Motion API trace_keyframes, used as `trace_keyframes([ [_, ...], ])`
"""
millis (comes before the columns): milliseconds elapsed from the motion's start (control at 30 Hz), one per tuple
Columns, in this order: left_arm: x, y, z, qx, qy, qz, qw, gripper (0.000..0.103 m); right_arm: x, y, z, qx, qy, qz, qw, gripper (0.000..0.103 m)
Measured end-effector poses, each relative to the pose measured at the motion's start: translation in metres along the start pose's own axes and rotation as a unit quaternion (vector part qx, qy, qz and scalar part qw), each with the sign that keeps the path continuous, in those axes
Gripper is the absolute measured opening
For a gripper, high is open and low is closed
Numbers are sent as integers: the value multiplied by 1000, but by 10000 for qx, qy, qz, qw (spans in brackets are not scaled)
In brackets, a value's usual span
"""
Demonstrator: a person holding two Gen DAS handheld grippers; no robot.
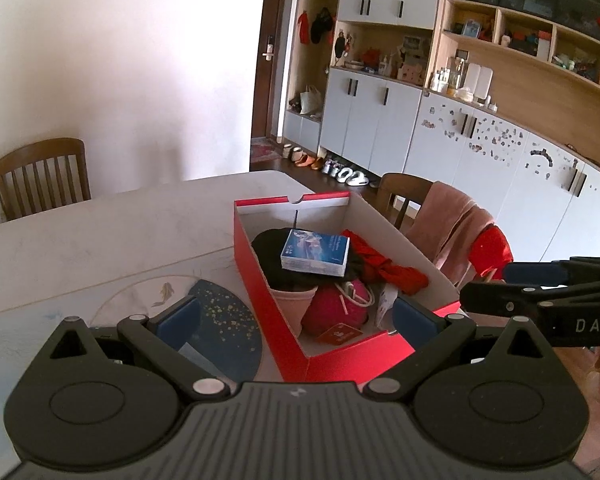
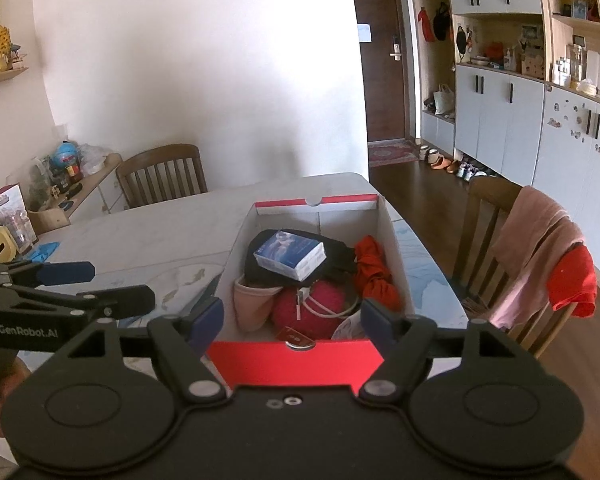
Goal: Organize objects
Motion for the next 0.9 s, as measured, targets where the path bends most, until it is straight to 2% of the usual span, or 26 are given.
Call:
trace_keyframes([
  [900,10,3,-3,-56,-68,16,10000,103,7,-3,6,60,-65,-46,10000,76],
])
Point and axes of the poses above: each gripper's, at about its wrist camera, not at the fingertips, and z roughly the way its jaws point, x to its left, y to its top, the point moved 9 cm from there along z, roughly the way its jaws point, and after that the axes turned 10 degrees about y, right-handed, at the moved point
